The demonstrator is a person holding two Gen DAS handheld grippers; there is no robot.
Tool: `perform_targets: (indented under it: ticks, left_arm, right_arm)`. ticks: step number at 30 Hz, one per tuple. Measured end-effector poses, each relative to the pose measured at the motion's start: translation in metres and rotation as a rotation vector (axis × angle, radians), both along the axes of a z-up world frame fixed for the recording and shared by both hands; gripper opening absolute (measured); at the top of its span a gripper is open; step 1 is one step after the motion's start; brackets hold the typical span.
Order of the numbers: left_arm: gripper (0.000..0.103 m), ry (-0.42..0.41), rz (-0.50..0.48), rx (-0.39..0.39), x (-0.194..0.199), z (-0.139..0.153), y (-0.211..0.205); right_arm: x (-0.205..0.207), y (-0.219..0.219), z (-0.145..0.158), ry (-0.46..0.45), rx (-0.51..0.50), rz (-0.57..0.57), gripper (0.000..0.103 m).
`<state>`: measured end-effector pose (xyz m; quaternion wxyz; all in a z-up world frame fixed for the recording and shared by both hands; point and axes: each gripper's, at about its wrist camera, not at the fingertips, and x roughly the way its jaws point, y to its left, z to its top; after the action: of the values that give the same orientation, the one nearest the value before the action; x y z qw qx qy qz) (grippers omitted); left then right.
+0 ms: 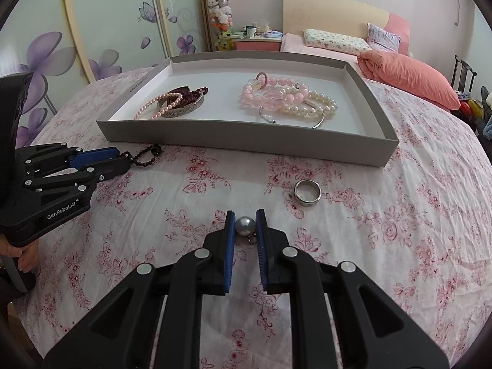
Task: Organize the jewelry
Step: 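Grasp the black bead bracelet by its pearl pendant with the left tool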
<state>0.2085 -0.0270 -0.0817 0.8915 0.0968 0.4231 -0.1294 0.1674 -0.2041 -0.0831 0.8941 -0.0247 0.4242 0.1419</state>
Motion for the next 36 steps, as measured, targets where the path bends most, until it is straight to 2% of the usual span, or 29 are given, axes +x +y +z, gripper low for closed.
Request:
perform_targets:
  ticks: [2, 4, 5, 7, 8, 9, 10, 13, 14, 21, 27, 31, 34, 36]
  left_arm:
    - [0.024, -0.001, 0.003, 0.003, 0.001, 0.0, -0.001]
    - [0.033, -0.004, 0.008, 0.01, 0.002, 0.0, -0.001]
    - [0.043, -0.007, 0.01, 0.017, 0.002, 0.0, -0.002]
    - [0.045, -0.009, 0.009, 0.026, 0.003, 0.0, -0.003]
    - [0.039, -0.008, 0.007, 0.022, 0.004, 0.0, -0.004]
    - [0.027, -0.006, 0.007, 0.019, 0.004, 0.001, -0.003]
    - [0.021, -0.001, 0.005, 0.012, 0.006, 0.001, -0.003]
    - [0.014, -0.019, 0.002, 0.006, 0.004, 0.006, -0.003]
    - [0.002, -0.024, 0.0, 0.004, 0.004, 0.009, -0.003]
    - [0.002, -0.068, -0.007, -0.024, -0.002, 0.025, 0.001]
    - [0.001, -0.095, 0.008, -0.088, -0.007, 0.038, 0.014]
    - [0.002, -0.101, 0.008, -0.096, -0.012, 0.038, 0.018]
    - [0.008, -0.088, -0.001, -0.065, -0.016, 0.028, 0.015]
    - [0.019, -0.08, -0.002, -0.052, -0.017, 0.023, 0.011]
  right_arm:
    - [0.0, 0.0, 0.0, 0.0, 0.0, 0.0, 0.015]
    - [0.0, 0.0, 0.0, 0.0, 0.0, 0.0, 0.015]
    - [0.0, 0.0, 0.0, 0.0, 0.001, 0.0, 0.015]
    - [0.0, 0.0, 0.0, 0.0, 0.0, 0.0, 0.015]
    - [0.0, 0.0, 0.0, 0.0, 0.0, 0.0, 0.015]
    - [0.0, 0.0, 0.0, 0.0, 0.0, 0.0, 0.015]
    - [0.0, 0.0, 0.0, 0.001, 0.001, 0.0, 0.015]
    - [0.0, -0.001, 0.0, 0.001, 0.002, 0.0, 0.015]
    - [0.0, -0.001, 0.0, 0.001, 0.002, 0.0, 0.015]
    - [0.0, -0.001, 0.0, 0.001, 0.002, 0.0, 0.015]
    - [0.0, 0.0, 0.0, 0.002, 0.004, 0.001, 0.015]
    - [0.0, -0.001, 0.0, 0.002, 0.006, 0.001, 0.015]
    - [0.0, 0.0, 0.0, 0.003, 0.007, 0.001, 0.015]
    - [0.0, -0.001, 0.0, 0.003, 0.007, 0.001, 0.015]
